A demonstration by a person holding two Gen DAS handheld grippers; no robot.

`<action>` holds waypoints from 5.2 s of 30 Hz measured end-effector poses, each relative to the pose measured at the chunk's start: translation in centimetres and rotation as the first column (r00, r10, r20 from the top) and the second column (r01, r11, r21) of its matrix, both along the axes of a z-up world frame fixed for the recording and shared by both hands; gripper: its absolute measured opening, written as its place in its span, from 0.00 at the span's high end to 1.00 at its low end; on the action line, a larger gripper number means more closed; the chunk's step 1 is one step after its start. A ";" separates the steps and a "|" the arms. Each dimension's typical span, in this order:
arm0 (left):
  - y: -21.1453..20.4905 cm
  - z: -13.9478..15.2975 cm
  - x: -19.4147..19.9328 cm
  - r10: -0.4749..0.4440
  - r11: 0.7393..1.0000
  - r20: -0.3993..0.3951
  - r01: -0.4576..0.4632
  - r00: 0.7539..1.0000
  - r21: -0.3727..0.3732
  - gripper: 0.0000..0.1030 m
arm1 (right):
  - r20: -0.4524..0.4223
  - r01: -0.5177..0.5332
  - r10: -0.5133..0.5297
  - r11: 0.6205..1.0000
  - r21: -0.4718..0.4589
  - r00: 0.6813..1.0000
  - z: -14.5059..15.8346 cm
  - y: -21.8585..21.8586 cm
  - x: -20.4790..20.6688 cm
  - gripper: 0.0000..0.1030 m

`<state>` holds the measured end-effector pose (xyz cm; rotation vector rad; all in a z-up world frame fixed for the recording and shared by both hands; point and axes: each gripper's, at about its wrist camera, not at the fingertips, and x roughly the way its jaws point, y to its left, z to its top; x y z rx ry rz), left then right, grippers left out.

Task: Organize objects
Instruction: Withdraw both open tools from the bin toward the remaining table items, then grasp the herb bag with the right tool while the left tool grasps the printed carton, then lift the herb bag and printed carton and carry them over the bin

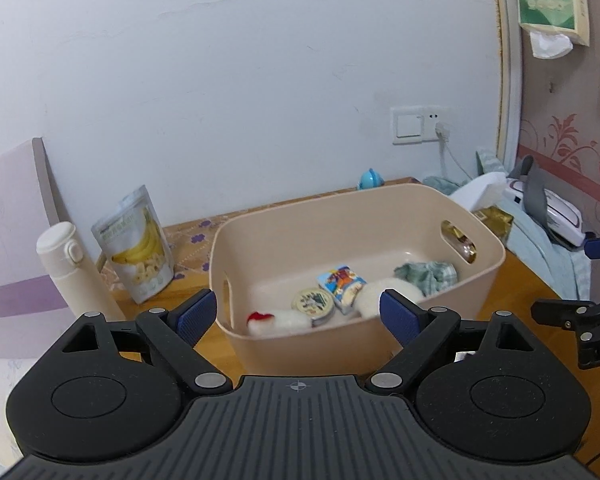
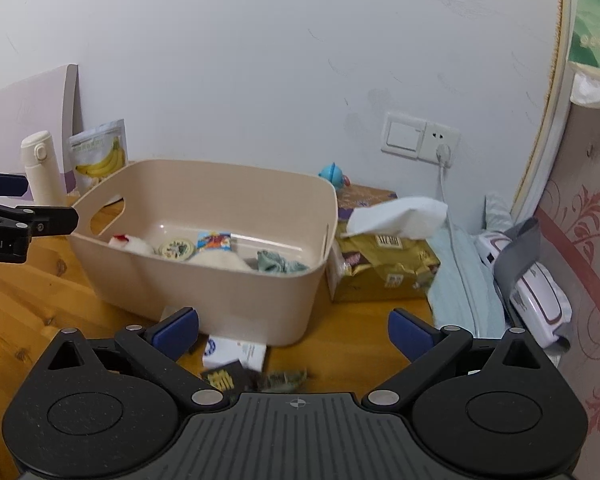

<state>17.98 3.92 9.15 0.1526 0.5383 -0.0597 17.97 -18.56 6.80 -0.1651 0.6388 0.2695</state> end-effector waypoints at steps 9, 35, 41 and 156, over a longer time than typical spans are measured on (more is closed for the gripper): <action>-1.6 -1.5 -1.9 -0.035 0.999 -0.013 0.035 0.999 0.008 0.12 | -0.029 0.014 -0.014 1.000 -0.007 0.999 -1.3 -1.5 -1.4 0.00; -4.3 -9.7 -2.1 -0.094 0.995 -0.140 0.090 0.986 -0.035 0.12 | -0.177 0.009 -0.018 0.999 -0.052 0.984 -7.5 -2.8 -1.1 0.00; -4.0 -11.0 -1.3 -0.068 0.995 -0.173 0.054 0.983 -0.087 0.12 | -0.204 -0.007 -0.003 0.999 -0.048 0.979 -8.8 -2.5 -0.4 0.00; -0.7 -6.0 -1.1 -0.041 0.987 -0.063 0.031 0.997 -0.155 0.77 | 0.046 0.003 -0.008 0.996 0.092 0.999 -2.9 0.3 -2.6 0.56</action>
